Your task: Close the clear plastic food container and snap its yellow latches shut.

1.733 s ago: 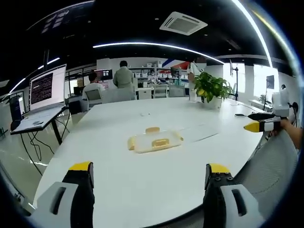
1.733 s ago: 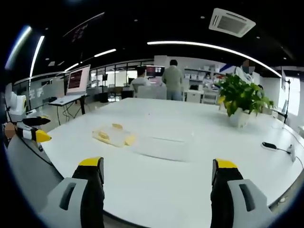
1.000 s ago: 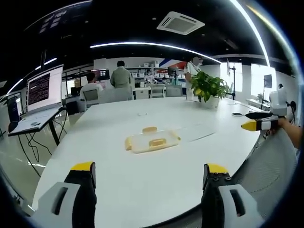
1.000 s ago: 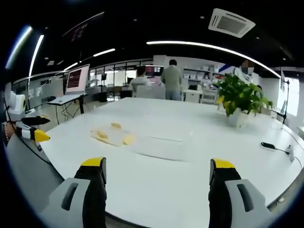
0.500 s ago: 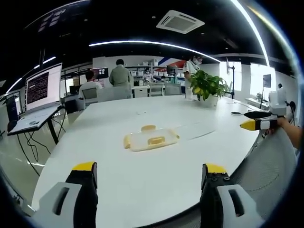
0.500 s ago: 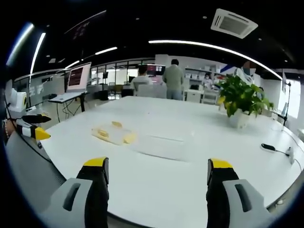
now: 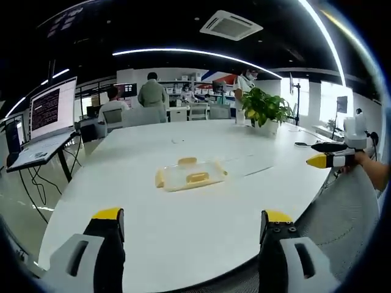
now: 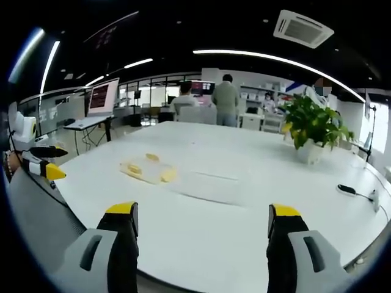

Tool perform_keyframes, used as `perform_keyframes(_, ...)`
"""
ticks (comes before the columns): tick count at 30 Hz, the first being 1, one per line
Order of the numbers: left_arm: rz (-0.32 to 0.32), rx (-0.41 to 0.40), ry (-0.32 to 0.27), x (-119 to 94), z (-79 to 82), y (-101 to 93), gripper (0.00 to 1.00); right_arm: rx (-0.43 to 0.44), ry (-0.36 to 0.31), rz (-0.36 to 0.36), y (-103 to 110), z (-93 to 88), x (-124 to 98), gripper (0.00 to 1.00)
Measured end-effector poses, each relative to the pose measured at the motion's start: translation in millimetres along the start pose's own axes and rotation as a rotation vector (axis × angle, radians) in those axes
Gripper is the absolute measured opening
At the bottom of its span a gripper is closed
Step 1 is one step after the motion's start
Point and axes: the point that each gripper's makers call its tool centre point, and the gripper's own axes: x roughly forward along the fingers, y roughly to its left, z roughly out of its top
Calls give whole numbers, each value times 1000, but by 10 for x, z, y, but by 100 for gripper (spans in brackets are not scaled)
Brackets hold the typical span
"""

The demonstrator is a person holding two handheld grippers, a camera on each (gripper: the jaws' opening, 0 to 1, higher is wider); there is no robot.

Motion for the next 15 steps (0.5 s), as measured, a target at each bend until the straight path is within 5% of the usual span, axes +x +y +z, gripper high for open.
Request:
perform_keyframes(7, 14, 8, -12, 2, 19, 42, 96, 8, -18, 19, 31, 39, 3, 87)
perform_keyframes(15, -64, 49, 30, 10, -9, -56, 94, 61, -27, 56, -57, 79, 10, 76)
